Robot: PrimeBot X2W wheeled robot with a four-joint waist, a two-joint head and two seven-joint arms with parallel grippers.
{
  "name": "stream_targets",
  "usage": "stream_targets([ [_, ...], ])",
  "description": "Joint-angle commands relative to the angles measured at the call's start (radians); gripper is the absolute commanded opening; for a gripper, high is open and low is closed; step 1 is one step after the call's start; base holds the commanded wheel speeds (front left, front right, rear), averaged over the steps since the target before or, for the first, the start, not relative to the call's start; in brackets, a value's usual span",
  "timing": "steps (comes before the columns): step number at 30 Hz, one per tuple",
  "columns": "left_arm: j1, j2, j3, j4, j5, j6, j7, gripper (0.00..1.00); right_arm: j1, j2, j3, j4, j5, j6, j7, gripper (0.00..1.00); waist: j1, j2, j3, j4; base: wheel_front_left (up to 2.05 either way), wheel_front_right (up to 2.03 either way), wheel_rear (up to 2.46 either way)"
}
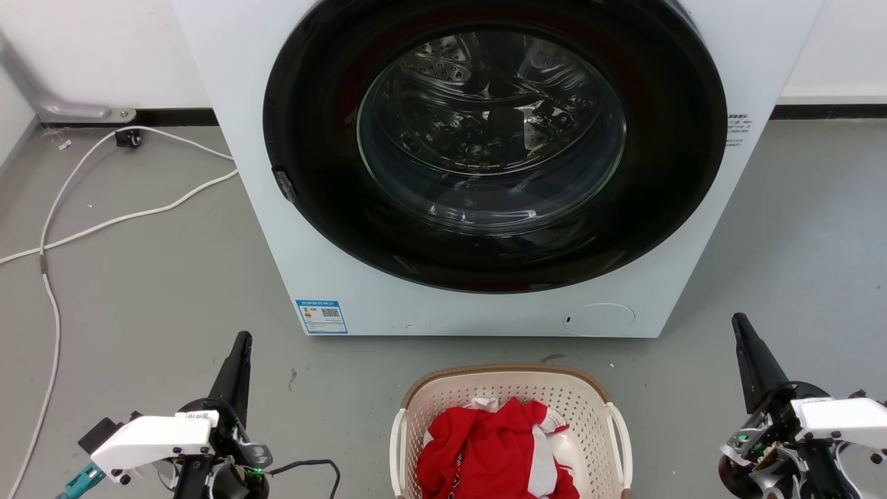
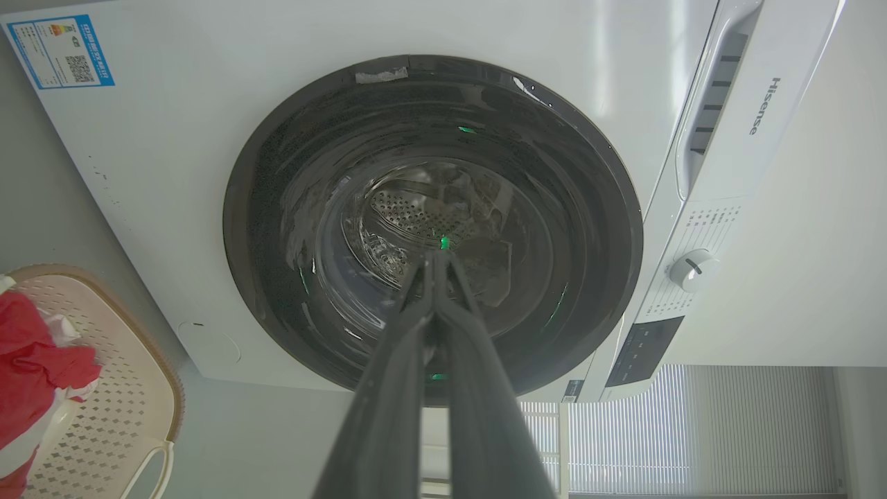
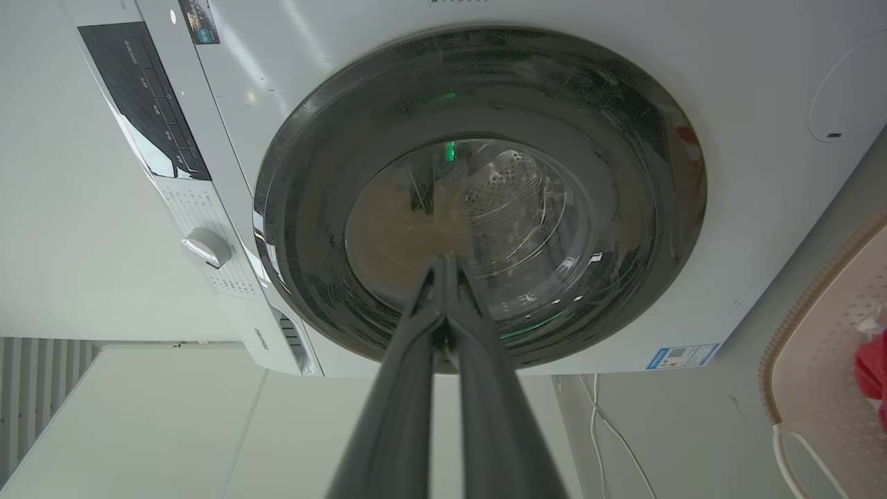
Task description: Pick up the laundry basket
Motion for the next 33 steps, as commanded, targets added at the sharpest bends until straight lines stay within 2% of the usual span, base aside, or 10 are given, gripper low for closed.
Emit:
stream_targets([
  [1, -0.011, -0.001, 0.003, 0.001, 0.004, -0.003, 0.004, 0.0, -0.012, 0.004, 0.0, 0.001, -0.002, 0.0, 0.002, 0.0, 0.0, 0.0, 0.0, 0.0, 0.0, 0.0, 0.0],
  [28, -0.011, -0.001, 0.003, 0.001, 0.004, -0.003, 0.004, 0.0, -0.012, 0.004, 0.0, 0.001, -0.002, 0.0, 0.001, 0.0, 0.0, 0.0, 0.0, 0.0, 0.0, 0.0, 0.0],
  [29, 0.0, 0.0, 0.0, 0.001, 0.0, 0.0, 0.0, 1.0, 0.0, 0.0, 0.0, 0.001, 0.0, 0.0, 0.0, 1.0, 0.0, 0.0, 0.0, 0.0, 0.0, 0.0, 0.0],
  [33, 0.012, -0.003, -0.01, 0.014, -0.002, 0.0, -0.008, 1.0, 0.015, 0.001, 0.004, 0.011, 0.0, 0.0, -0.008, 1.0, 0.0, 0.0, 0.0, 0.0, 0.0, 0.0, 0.0],
])
